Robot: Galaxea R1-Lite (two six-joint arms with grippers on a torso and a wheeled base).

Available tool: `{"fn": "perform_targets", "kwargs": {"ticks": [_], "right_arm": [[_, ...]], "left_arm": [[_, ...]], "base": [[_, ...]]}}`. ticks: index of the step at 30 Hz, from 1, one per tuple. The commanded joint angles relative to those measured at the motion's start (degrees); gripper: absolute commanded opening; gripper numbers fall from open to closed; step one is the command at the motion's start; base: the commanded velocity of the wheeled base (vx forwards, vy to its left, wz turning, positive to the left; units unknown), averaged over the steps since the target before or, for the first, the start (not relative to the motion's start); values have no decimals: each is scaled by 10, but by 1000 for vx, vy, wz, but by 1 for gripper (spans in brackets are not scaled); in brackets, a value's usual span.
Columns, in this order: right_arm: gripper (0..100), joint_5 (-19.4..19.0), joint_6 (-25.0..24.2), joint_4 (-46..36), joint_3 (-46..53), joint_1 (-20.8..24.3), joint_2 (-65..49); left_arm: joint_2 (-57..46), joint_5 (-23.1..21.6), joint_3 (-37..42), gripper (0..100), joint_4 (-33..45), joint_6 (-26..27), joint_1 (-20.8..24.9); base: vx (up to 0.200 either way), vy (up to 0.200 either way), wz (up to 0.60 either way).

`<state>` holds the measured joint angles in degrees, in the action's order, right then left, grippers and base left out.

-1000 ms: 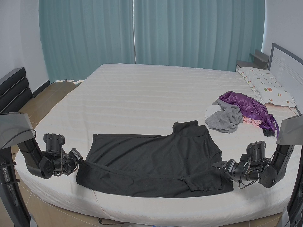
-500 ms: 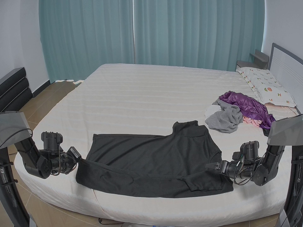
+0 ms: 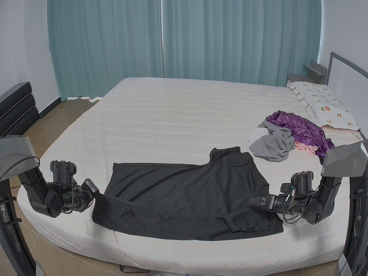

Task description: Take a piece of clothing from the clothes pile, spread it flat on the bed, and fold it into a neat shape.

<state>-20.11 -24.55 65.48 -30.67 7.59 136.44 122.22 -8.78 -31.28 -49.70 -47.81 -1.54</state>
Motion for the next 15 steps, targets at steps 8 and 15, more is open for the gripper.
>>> {"fn": "perform_targets", "kwargs": {"ticks": [8,15], "right_arm": [[100,0,9,17,-6,-6,27],[0,1,78,16,18,-19,25]], "left_arm": [[0,0,0,0,0,0,0],[-1,0,0,0,0,0,0]], "base": [[0,0,0],[0,0,0]]}}
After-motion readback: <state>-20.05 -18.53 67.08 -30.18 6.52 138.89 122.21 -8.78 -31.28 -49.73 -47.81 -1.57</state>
